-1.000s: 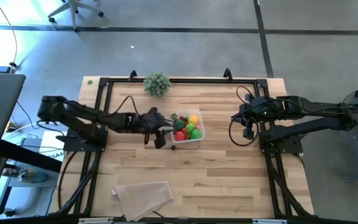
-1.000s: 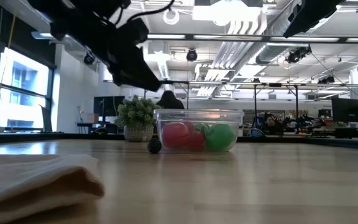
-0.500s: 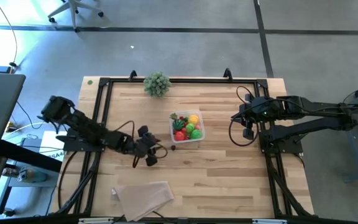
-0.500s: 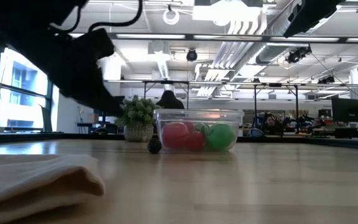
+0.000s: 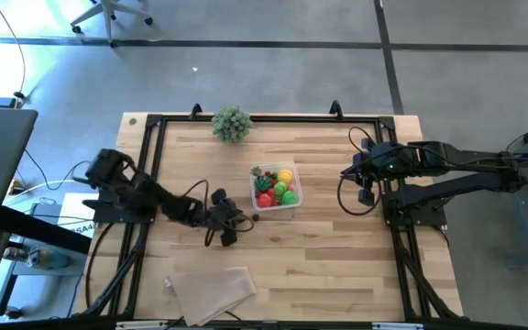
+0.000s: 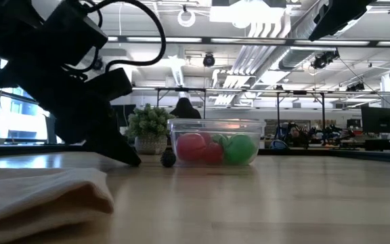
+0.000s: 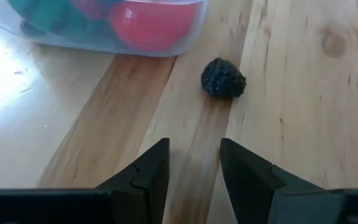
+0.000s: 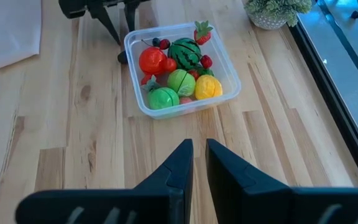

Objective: Pick and placing Produce into tupperware
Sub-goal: Put the black raspberry into the transparent bin

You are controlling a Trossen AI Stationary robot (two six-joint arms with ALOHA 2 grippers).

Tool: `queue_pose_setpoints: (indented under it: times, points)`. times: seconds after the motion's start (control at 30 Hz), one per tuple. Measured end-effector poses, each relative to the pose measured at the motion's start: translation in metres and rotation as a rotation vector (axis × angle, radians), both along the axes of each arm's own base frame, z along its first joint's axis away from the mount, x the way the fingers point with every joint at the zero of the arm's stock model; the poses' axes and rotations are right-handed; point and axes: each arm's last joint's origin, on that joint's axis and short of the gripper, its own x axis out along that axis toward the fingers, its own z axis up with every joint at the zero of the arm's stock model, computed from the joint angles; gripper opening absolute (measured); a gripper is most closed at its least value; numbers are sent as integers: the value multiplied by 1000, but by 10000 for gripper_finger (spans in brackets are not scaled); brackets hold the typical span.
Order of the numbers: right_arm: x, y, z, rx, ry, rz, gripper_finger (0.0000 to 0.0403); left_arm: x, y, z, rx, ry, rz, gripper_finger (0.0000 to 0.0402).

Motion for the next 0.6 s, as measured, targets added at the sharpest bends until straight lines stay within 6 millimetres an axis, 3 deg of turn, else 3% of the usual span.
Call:
queue_pose_setpoints:
  times: [0.6]
  points:
    - [0,0,0,0,1,0,34,3,2,-3,-39,-22,-1,143]
